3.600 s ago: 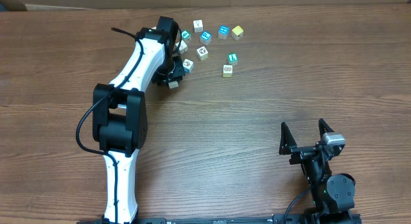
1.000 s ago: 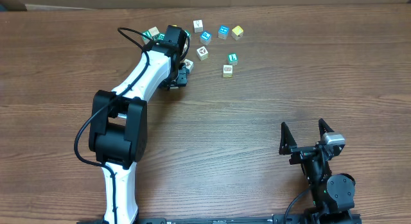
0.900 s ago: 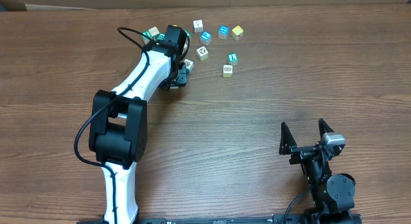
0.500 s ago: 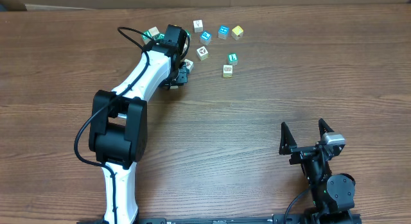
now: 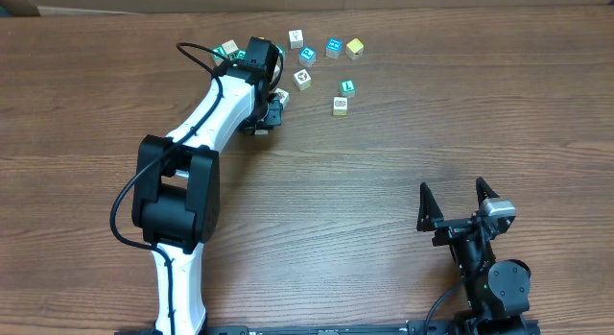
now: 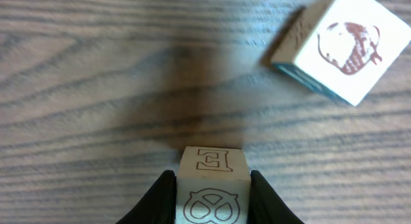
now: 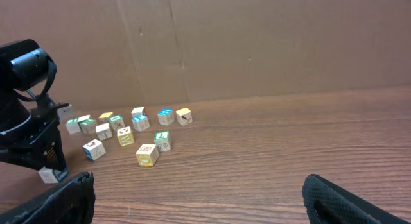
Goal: Form a horizontal line
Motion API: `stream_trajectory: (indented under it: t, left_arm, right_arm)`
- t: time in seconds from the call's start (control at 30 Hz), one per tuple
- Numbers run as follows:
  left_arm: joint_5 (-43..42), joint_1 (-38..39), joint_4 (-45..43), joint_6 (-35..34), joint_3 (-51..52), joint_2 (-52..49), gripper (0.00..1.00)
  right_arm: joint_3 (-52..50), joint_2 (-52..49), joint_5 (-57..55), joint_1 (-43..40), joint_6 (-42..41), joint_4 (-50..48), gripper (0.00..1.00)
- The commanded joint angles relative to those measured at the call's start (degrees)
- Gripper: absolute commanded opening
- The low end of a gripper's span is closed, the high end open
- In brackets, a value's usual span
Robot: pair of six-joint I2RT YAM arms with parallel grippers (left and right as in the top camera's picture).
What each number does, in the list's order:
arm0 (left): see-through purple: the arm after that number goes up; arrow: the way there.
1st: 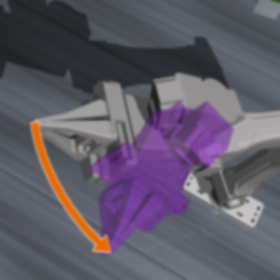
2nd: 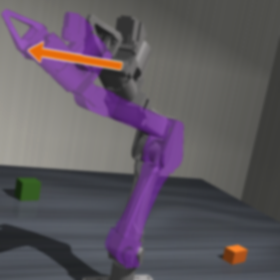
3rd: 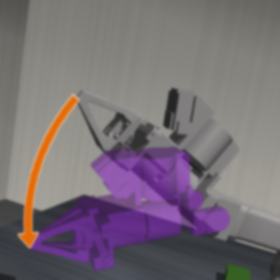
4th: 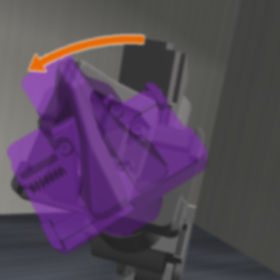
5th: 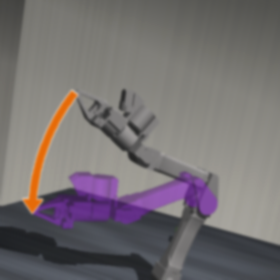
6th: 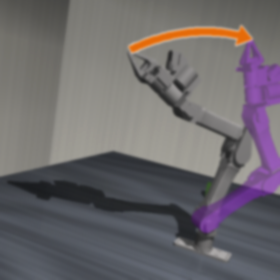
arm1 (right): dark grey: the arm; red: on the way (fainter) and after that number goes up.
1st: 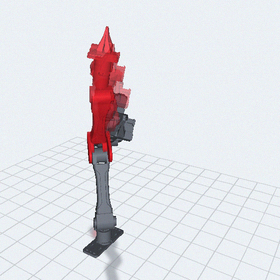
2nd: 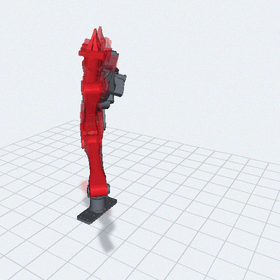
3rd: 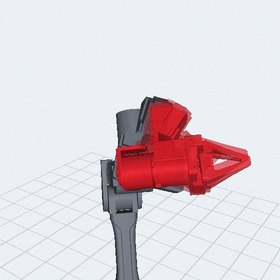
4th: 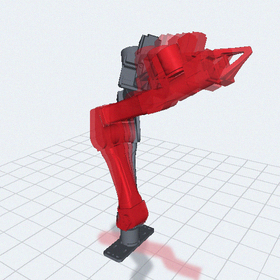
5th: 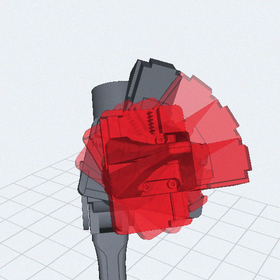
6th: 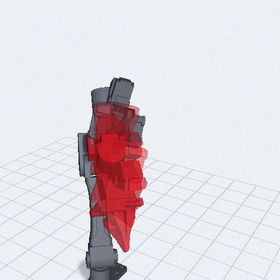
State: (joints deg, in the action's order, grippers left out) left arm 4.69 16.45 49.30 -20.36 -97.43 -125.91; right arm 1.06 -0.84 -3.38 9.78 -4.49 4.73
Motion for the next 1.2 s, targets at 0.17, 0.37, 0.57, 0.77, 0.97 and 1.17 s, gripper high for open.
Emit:
stream_trajectory:
  t: [0.17, 0.37, 0.57, 0.77, 0.97, 1.17]
  left_arm:
    - [-2.86, 0.94, 3.5, -0.39, -0.35, 10.8, 0.23]
    - [-2.82, 4.02, 7.45, -4.85, -0.35, 16.7, 0.23]
    - [-2.43, 9.01, 8.9, -9.14, 1.03, 16.11, 0.27]
    - [2.1, 12.13, 7.06, -13.84, 4.87, 13.81, 0.26]
    - [3.41, 12.5, 3.56, -14.58, 8.13, 9.88, 0.27]
    - [4.79, 12.46, 0.87, -14.34, 8.13, 6.25, 0.27]
  right_arm:
    - [-0.61, 0.66, 0.09, -0.26, 0.04, -0.28, 1.0]
    - [-0.61, 0.66, 0.09, -0.26, 0.04, -0.28, 1.0]
    - [-0.61, 0.66, 0.09, -0.26, 0.04, -0.28, 1.0]
    - [-0.61, 0.66, 0.09, -0.26, 0.04, -0.28, 1.0]
    - [-0.61, 0.66, 0.09, -0.26, 0.04, -0.28, 1.0]
    - [-0.61, 0.66, 0.09, -0.26, 0.04, -0.28, 1.0]
